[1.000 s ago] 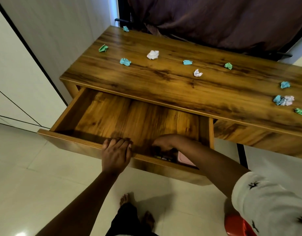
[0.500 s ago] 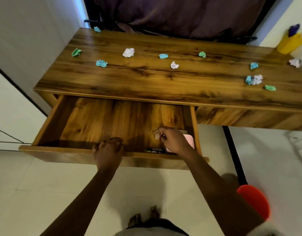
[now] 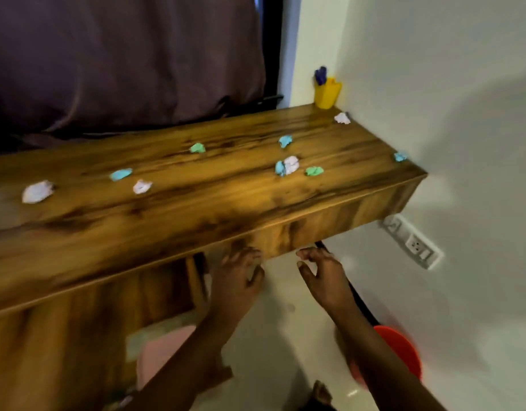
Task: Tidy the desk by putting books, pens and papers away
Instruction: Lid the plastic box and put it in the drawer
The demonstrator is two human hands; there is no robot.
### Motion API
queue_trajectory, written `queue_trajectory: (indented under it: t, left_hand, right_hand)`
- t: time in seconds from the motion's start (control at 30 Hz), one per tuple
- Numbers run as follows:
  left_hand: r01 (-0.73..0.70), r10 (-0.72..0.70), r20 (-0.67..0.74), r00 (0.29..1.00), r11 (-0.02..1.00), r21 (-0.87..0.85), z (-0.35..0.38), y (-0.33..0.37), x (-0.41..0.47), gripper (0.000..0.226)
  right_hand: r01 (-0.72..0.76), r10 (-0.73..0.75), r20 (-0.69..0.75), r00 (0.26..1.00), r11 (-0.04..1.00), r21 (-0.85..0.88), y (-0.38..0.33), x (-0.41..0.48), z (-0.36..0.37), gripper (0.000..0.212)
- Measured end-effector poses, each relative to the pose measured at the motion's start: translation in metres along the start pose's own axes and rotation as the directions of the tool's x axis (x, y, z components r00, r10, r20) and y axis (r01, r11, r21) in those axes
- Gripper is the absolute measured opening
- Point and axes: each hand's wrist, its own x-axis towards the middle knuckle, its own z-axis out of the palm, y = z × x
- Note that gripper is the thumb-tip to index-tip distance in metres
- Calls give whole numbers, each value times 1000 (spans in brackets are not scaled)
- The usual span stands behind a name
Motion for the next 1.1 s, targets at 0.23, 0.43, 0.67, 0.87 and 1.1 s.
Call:
queue_trajectory:
  t: [0.23,0.43,0.67,0.87,1.1]
  left_hand:
    - [-39,37,-18,999,995,-92,106,106,155,25]
    - [-21,20,61,998,1000,2,159,142,267,30]
    - [29,-128,291,948,946,323,200,133,429,49]
    - [51,-183,292,939,912,407,231,99,527,63]
    - [57,-165,217,962,900,432,249,83,540,65]
  right_hand:
    - [-18,22,31,999,992,-121,111,146,-107,34]
    - [-10,35,114,993,977,-215,158,260,-122,38]
    - [125,-61,165,984,903,-411,187,386,-120,33]
    - [74,6,170,985,883,-464,208,524,-134,36]
    - [216,-89,239,967,787,-578,212,624,-113,46]
